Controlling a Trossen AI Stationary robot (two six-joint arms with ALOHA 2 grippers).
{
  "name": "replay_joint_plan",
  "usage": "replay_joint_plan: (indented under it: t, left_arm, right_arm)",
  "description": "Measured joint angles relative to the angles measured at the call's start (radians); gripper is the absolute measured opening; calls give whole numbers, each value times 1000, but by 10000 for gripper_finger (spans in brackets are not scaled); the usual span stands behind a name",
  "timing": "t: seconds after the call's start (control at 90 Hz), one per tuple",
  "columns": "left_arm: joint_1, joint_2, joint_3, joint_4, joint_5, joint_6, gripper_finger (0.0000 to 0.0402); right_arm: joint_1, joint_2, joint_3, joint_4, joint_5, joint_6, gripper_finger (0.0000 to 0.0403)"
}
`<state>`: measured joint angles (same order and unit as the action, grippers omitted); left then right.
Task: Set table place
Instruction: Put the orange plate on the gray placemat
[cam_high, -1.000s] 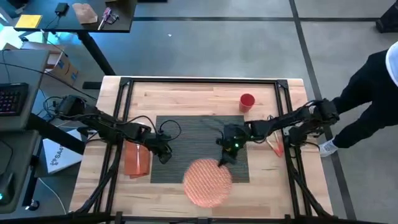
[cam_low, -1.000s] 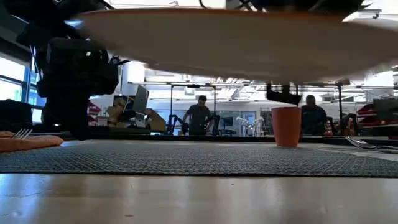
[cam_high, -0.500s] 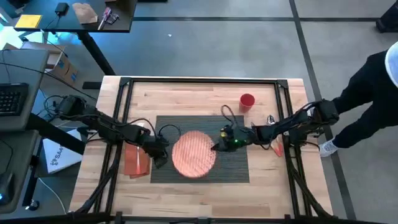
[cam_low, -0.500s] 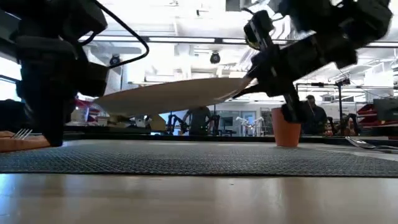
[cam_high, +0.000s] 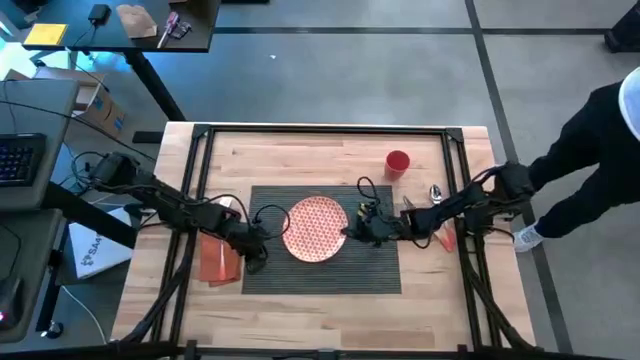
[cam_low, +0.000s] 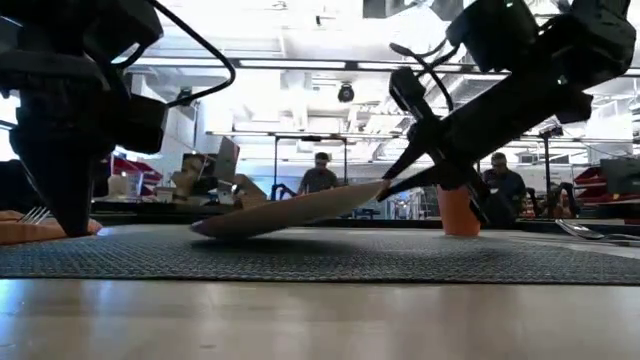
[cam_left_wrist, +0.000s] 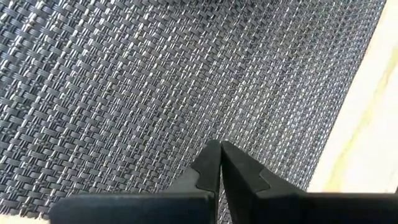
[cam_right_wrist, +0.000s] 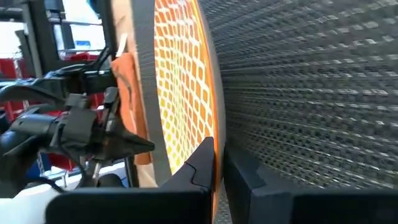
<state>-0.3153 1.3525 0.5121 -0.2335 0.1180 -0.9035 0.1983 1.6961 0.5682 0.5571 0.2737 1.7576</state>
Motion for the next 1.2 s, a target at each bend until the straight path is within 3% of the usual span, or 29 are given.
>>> replay_joint_plan:
  t: [0.4, 0.722, 0.844, 1.011, 1.2]
  left_arm:
    - [0, 0, 0, 1, -10, 0, 0]
    - [1, 0, 0, 1, -10, 0, 0]
    - [1, 0, 0, 2, -10, -1, 0]
    - [1, 0, 0, 24, -9, -2, 0]
    - [0, 0, 0, 33, -9, -11, 0]
  right_arm:
    - [24, 0, 1, -79, -20, 45, 9]
    - [48, -18, 1, -107, -40, -37, 147]
    - [58, -53, 1, -164, -43, -39, 180]
    - [79, -127, 1, -268, -66, -56, 182]
    - [114, -239, 22, -524, -66, -56, 150]
